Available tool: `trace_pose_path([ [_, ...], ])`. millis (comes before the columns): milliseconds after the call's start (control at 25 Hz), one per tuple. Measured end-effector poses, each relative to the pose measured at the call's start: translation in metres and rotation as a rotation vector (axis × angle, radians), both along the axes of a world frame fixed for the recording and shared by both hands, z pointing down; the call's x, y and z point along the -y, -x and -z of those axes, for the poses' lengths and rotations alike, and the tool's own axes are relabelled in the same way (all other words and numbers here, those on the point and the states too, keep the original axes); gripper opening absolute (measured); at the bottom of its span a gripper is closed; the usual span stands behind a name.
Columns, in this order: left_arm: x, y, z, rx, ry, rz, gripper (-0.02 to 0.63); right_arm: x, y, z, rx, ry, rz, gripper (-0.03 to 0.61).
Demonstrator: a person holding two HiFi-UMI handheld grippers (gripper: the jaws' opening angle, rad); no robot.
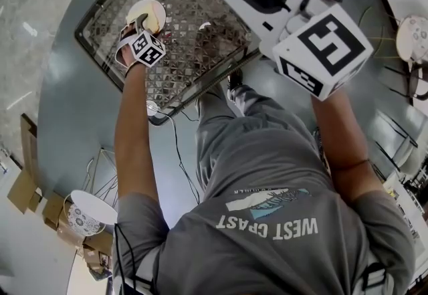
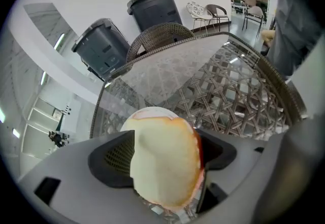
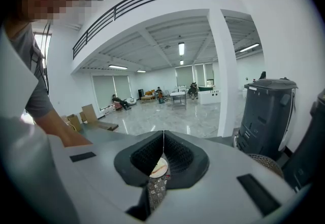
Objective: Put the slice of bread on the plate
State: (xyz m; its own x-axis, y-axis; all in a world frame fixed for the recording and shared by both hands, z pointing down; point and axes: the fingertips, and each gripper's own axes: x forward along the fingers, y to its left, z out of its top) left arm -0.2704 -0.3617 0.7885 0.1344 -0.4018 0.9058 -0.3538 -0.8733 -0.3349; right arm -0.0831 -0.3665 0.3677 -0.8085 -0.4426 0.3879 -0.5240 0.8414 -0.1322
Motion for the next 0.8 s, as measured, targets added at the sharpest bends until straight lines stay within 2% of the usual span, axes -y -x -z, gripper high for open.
trace_pose_path([
  [120, -0.007, 0.003, -0.006, -0.021, 0.07, 0.025, 0.373, 0.001, -0.003, 0.002, 0.004, -0.002, -0.006, 0.006],
  [240, -0.012, 0.005, -0.008, -0.042, 0.102, 0.051, 0.388, 0.002, -0.005, 0.002, 0.006, -0.002, -0.011, 0.006],
  [520, -0.009, 0.01, 0.021, -0.127, 0.077, 0.133, 0.394, 0.0, -0.006, 0.007, 0.028, 0.008, -0.01, 0.006],
  [600, -0.003, 0.011, 0.046, -0.203, 0.036, 0.194, 0.394, -0.001, -0.005, 0.013, 0.045, 0.006, -0.005, 0.006],
  [640, 0.002, 0.011, 0.064, -0.264, 0.009, 0.236, 0.394, -0.001, -0.004, 0.016, 0.057, 0.004, -0.002, 0.006],
  [800, 0.018, 0.002, 0.163, -0.584, -0.115, 0.382, 0.393, -0.005, 0.0, 0.037, 0.128, -0.008, 0.022, 0.006],
])
